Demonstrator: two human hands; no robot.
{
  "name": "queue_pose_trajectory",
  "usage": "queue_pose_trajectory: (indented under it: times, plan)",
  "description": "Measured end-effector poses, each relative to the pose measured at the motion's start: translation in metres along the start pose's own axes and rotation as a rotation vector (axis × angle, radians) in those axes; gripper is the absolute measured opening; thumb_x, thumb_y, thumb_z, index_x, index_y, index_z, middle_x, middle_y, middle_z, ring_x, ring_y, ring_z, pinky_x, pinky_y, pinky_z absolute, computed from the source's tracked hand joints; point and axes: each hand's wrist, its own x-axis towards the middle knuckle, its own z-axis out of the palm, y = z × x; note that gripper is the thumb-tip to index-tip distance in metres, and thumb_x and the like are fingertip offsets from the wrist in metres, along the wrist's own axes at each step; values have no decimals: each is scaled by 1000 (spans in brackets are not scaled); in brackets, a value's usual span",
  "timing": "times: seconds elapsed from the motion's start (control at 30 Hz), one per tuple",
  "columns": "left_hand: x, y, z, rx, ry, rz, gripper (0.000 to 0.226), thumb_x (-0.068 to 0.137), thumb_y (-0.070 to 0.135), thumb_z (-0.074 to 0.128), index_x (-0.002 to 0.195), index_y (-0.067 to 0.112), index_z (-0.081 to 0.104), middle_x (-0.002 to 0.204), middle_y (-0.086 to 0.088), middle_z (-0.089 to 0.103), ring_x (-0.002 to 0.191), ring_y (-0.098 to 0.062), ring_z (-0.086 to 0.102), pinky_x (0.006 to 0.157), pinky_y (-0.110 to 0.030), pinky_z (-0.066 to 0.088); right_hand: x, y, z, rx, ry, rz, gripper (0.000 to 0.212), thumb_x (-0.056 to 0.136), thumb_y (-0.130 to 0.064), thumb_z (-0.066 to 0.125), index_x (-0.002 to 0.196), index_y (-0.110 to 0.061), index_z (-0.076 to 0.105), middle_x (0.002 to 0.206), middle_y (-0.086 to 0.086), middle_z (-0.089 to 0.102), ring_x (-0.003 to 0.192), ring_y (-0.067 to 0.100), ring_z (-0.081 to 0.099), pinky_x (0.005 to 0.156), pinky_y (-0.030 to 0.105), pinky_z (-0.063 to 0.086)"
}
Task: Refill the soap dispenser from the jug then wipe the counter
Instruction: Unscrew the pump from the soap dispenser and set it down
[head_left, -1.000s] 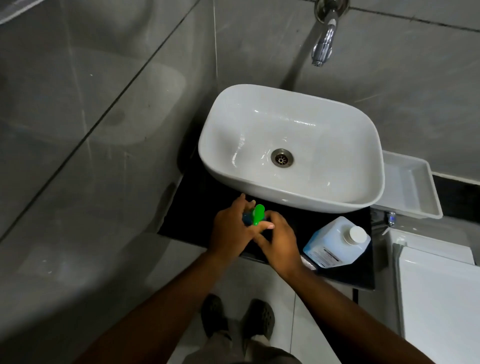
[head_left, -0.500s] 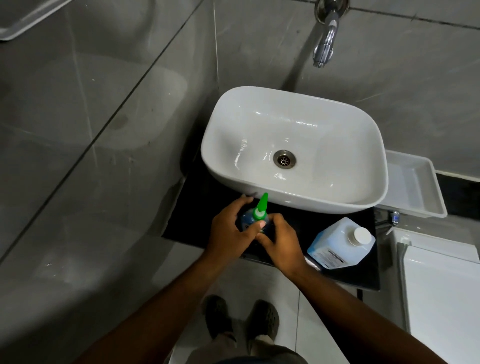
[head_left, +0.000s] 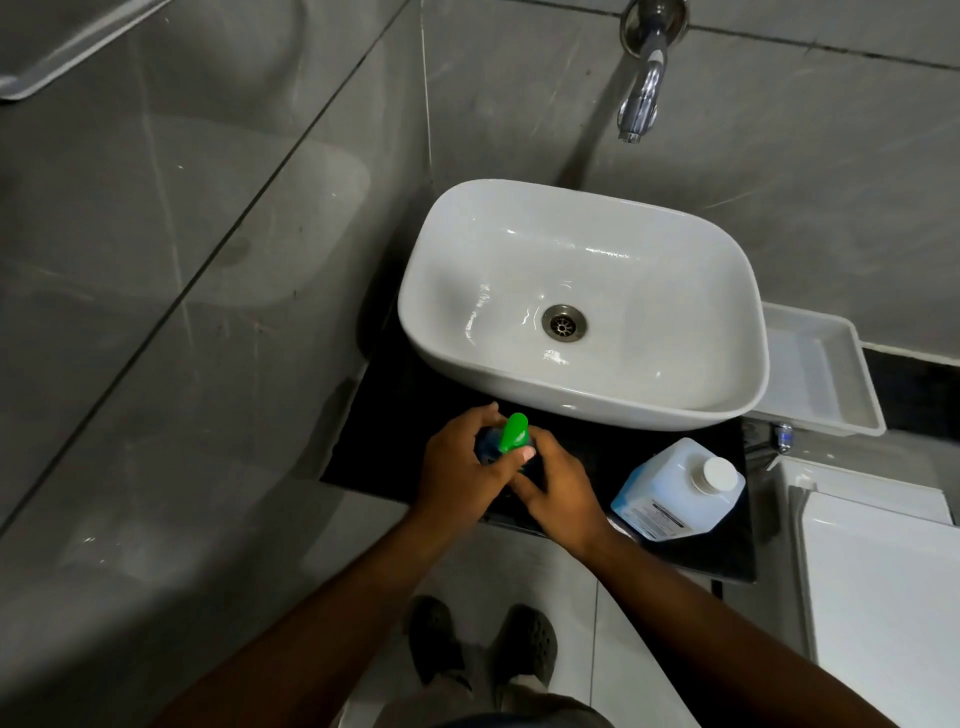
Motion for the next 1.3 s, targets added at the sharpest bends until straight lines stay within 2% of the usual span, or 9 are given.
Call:
queue_pose_trajectory:
  times: [0.07, 0.13, 0.2, 0.27, 0.4, 0.57, 0.7, 0.9, 1.3]
  plan:
    - [1, 2, -2, 30, 31, -18, 52, 56, 51, 79, 98, 44, 49, 101, 28, 56, 95, 14, 55, 72, 6, 36, 0, 0, 0, -7, 3, -2, 48, 83, -16, 68, 126, -19, 47, 117, -2, 63, 104, 8, 61, 89, 34, 52]
    - [1, 0, -2, -2, -9, 0, 63, 56, 51, 76, 112, 45, 48, 111, 29, 53, 102, 24, 47, 76, 8, 33, 0, 1, 0, -13, 2, -8, 47, 83, -16, 68, 126, -18, 48, 117, -2, 63, 105, 9, 60, 89, 34, 52]
    - [2, -2, -1, -26, -75, 23, 65, 65, 35, 75, 126, 36, 53, 129, 20, 51, 116, 12, 48, 85, 8, 30, 1, 1, 0, -24, -2, -12, 47, 83, -16, 68, 126, -17, 48, 116, -2, 63, 104, 9, 60, 89, 34, 52]
    - [2, -3, 0, -29, -67, 44, 51, 70, 21, 75, 119, 25, 62, 125, 17, 54, 115, -2, 54, 85, 6, 32, 1, 1, 0, -25, -4, -9, 49, 82, -17, 69, 126, -17, 48, 115, -2, 63, 104, 9, 60, 89, 32, 51]
    - [1, 11, -1, -77, 37, 24, 29, 67, 35, 77, 92, 37, 64, 93, 23, 63, 89, 11, 59, 72, 1, 40, 0, 0, 0, -3, -3, 3, 49, 83, -22, 69, 126, -20, 46, 112, -8, 62, 103, 4, 59, 87, 20, 48]
    - [9, 30, -11, -150, 145, 25, 22, 69, 32, 80, 78, 39, 61, 89, 8, 61, 76, 2, 57, 64, -7, 44, -1, 3, 0, -36, 0, 52, 47, 82, -25, 70, 123, -20, 47, 113, -1, 64, 100, 8, 61, 86, 27, 52]
    - [14, 43, -24, -339, 112, -62, 12, 75, 25, 77, 76, 34, 69, 79, 3, 69, 63, 4, 59, 56, -8, 45, -1, 3, 1, -41, 4, 66, 50, 81, -28, 71, 124, -23, 46, 116, -1, 63, 102, 9, 60, 88, 27, 51]
    - [11, 55, -31, -450, 112, -137, 8, 82, 25, 70, 76, 30, 71, 72, 13, 73, 67, 4, 66, 50, -8, 45, -1, 4, 1, -47, -5, 75, 50, 81, -31, 70, 124, -26, 45, 116, -3, 63, 102, 7, 59, 88, 25, 50]
    - [14, 57, -33, -436, 167, -202, 4, 82, 29, 70, 79, 28, 71, 73, 13, 72, 67, 7, 64, 52, -7, 45, -2, 2, 1, -56, -14, 99, 51, 82, -31, 70, 125, -26, 44, 119, -2, 62, 103, 7, 58, 88, 24, 48]
